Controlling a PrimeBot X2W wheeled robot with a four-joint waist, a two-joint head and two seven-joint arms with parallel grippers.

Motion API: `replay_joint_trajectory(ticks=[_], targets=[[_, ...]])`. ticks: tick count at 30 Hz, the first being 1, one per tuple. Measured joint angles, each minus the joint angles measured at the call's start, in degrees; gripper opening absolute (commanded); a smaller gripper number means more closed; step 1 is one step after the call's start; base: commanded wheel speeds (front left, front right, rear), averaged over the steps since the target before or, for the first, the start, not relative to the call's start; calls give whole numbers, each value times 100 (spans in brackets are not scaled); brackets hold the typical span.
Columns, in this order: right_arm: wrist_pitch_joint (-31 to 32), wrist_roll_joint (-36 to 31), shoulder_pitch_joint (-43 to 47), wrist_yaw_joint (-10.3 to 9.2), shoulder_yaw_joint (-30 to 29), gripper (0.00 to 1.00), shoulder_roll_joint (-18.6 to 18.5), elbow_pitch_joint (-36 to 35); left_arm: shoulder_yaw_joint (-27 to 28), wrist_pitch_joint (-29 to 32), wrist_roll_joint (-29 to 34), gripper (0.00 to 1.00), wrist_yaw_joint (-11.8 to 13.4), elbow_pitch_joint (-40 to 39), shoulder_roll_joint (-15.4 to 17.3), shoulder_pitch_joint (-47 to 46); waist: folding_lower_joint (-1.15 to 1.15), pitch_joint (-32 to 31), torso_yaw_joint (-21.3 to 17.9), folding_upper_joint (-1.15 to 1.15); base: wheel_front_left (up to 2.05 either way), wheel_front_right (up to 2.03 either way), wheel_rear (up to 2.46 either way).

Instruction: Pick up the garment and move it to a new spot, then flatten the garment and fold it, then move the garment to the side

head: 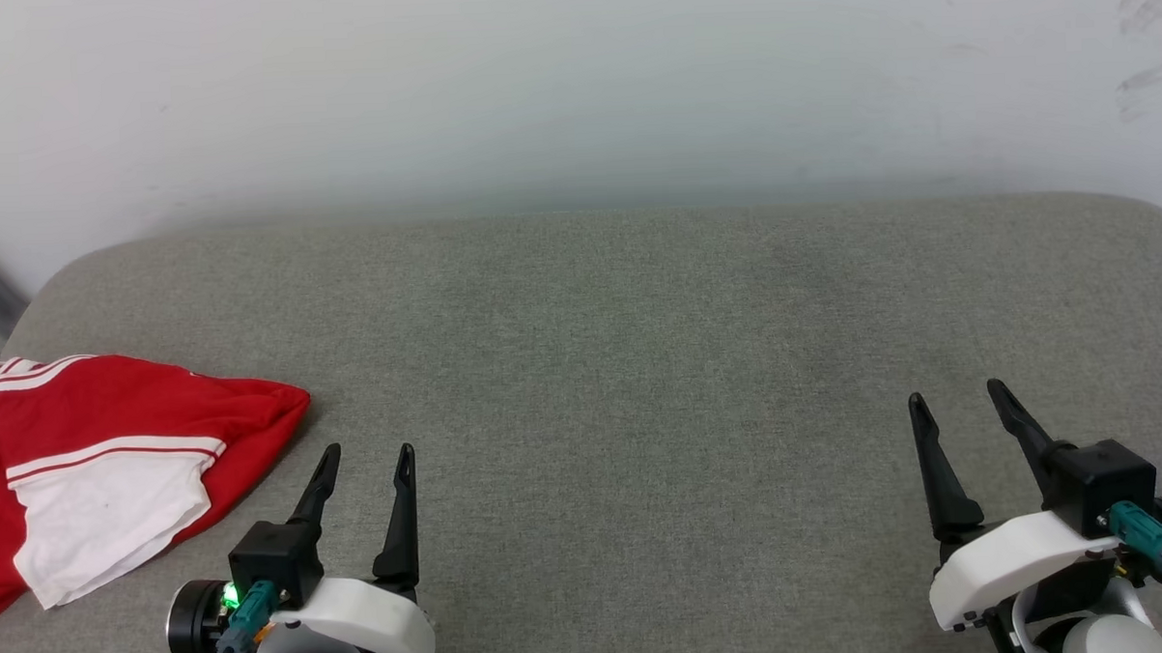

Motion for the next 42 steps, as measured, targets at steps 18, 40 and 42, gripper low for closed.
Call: replay_joint_trajectory(ticks=[18,40,42], targets=[[-109,-8,1,0,-82,100,-1,43,15,-66,122,100,2,119,-16,-85,0,30,33,0,0,0,0],[1,-16,-49,0,270,100,3,-290,227,-66,-133,100,160,119,-29,-294,0,169,1499,0,0,0,0],[15,-19,-75,0,301,100,3,-300,265,-66,-176,100,165,112,-30,-297,0,194,1720,0,0,0,0]])
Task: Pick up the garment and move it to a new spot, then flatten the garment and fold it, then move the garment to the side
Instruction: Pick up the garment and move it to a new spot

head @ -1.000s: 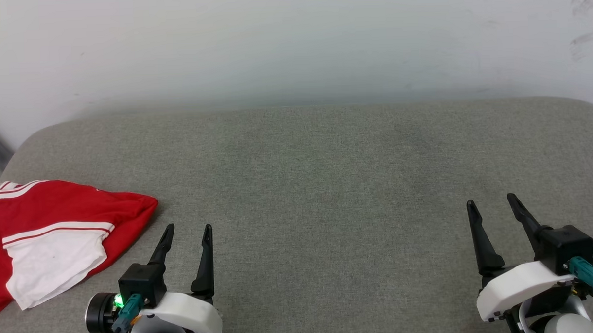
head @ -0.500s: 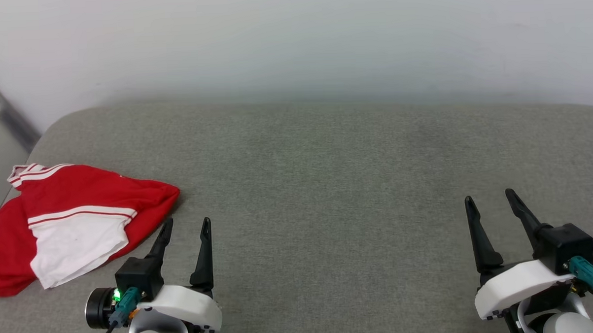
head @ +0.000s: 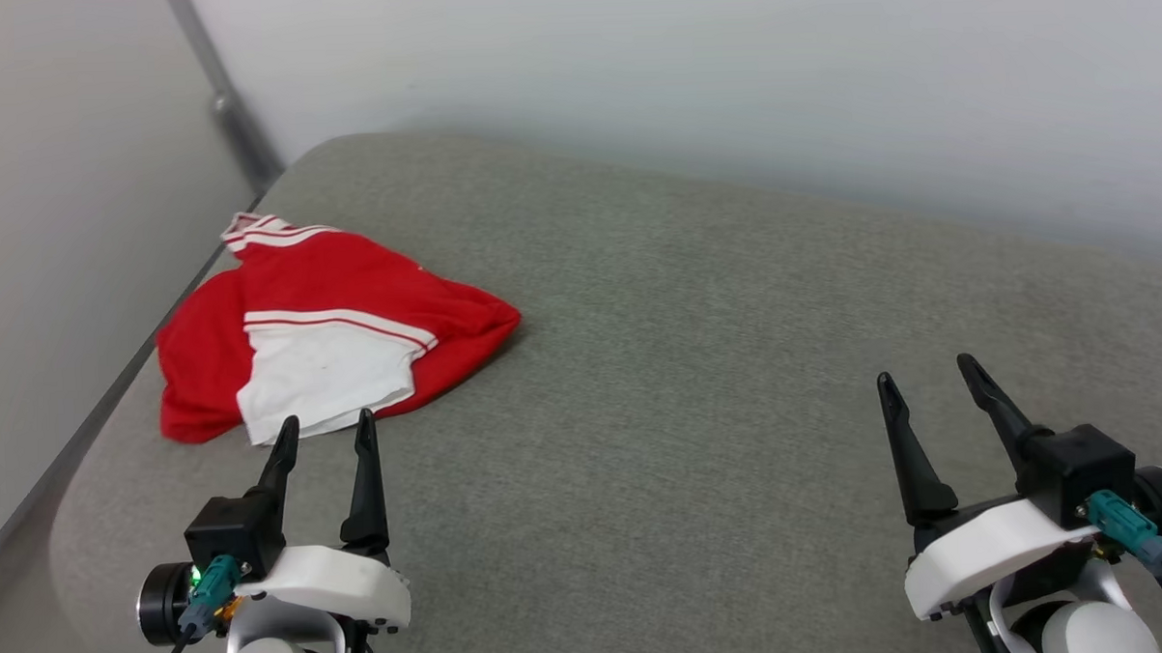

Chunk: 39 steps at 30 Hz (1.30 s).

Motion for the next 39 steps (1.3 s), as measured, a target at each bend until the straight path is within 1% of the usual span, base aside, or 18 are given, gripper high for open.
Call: replay_joint_trajectory(ticks=[10,13,16,25,28,31,36,39], targets=[[57,-24,-102,0,202,100,2,-55,141,0,-116,100,103,-78,0,67,0,110,1004,0,0,0,0],[71,-14,-119,0,236,100,3,-80,170,0,-145,100,118,-93,-2,85,0,128,1238,0,0,0,0],[108,-29,-207,1,328,100,5,-76,260,0,-155,100,147,-165,0,123,0,174,1360,0,0,0,0],[115,-54,-382,0,433,100,4,-44,302,0,-207,100,167,-233,-3,75,0,305,1399,0,0,0,0],[155,-82,-437,1,407,100,5,-127,269,0,-187,100,108,-186,-3,-221,0,378,1395,0,0,0,0],[215,-170,-489,0,409,100,5,-280,232,0,-149,100,24,-66,43,-749,0,508,1366,0,0,0,0],[360,-289,-817,0,541,100,-20,-542,269,87,-265,100,-92,282,393,-1845,0,864,1102,0,0,0,0],[382,-313,-1042,0,601,100,-85,-665,272,523,-407,100,-158,516,691,-2581,0,1147,875,0,0,0,0]])
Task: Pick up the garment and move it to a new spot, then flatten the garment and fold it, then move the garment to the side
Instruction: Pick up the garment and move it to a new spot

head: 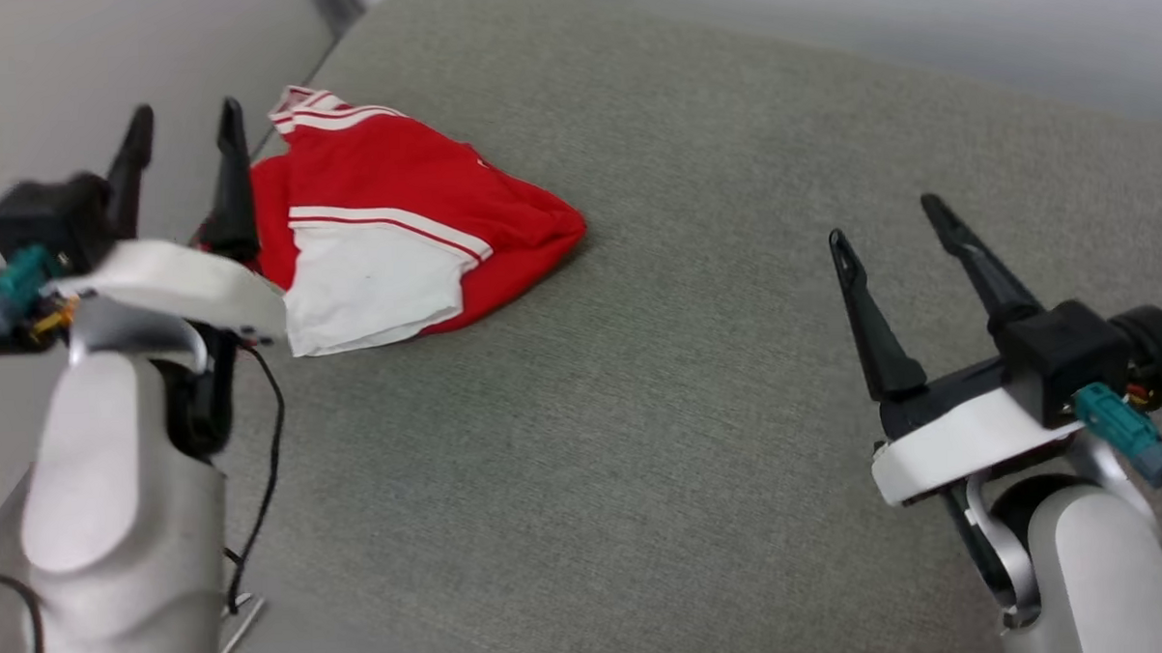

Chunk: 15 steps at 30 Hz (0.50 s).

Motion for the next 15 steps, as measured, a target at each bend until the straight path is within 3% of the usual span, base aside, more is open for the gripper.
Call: replay_joint_trajectory(ticks=[7,15], targets=[[-135,11,-559,0,70,100,-44,-141,-192,1681,-450,100,-87,916,840,-1103,1,724,-631,0,0,0,0],[-335,22,-818,0,76,100,-20,-4,-751,3648,-1517,100,-97,1976,1711,-1417,0,1453,-1313,0,0,0,0]])
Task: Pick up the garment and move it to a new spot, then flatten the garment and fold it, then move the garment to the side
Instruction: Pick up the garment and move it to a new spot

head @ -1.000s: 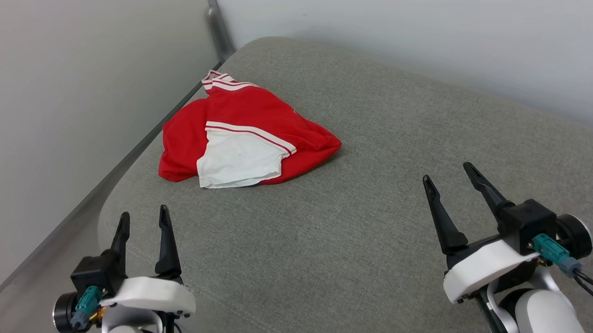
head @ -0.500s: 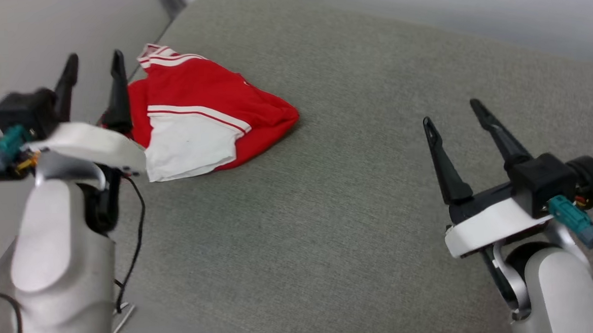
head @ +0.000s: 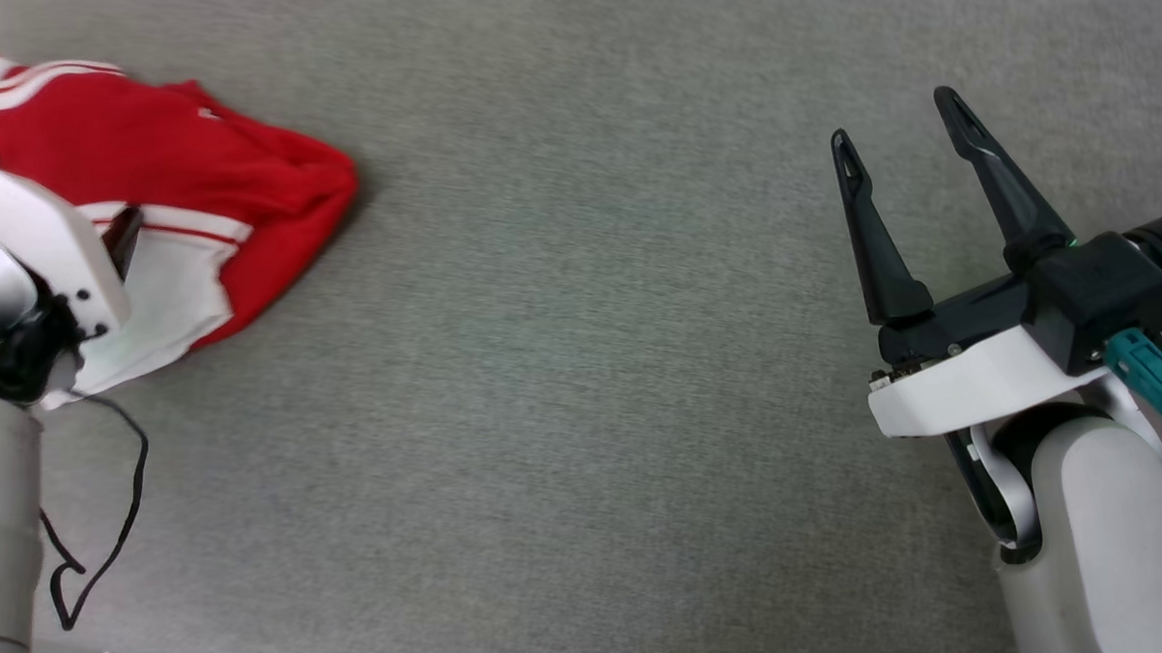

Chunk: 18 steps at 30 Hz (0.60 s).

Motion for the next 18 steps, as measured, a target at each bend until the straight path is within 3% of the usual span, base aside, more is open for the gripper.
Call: replay_joint_trajectory(ticks=[6,7,8,9,13,18], targets=[[-100,15,-89,0,-14,100,23,134,48,1080,-653,100,-4,555,311,-192,-1,328,-324,0,0,0,0],[-103,15,-102,0,-13,100,25,149,74,1191,-714,80,-4,614,320,-235,-1,354,-354,0,0,0,0],[-112,22,-118,0,-14,100,30,170,86,1261,-748,35,-4,651,343,-264,0,369,-376,0,0,0,0],[-120,30,-128,0,-12,100,32,180,87,1201,-737,0,1,660,358,-266,-1,371,-387,0,0,0,0],[-145,42,-133,0,0,100,45,240,40,717,-646,0,48,700,271,-249,0,280,-384,0,0,0,0],[-235,201,-95,0,-9,100,62,363,-121,-449,-218,0,183,728,283,-210,0,-45,-366,0,0,0,0]])
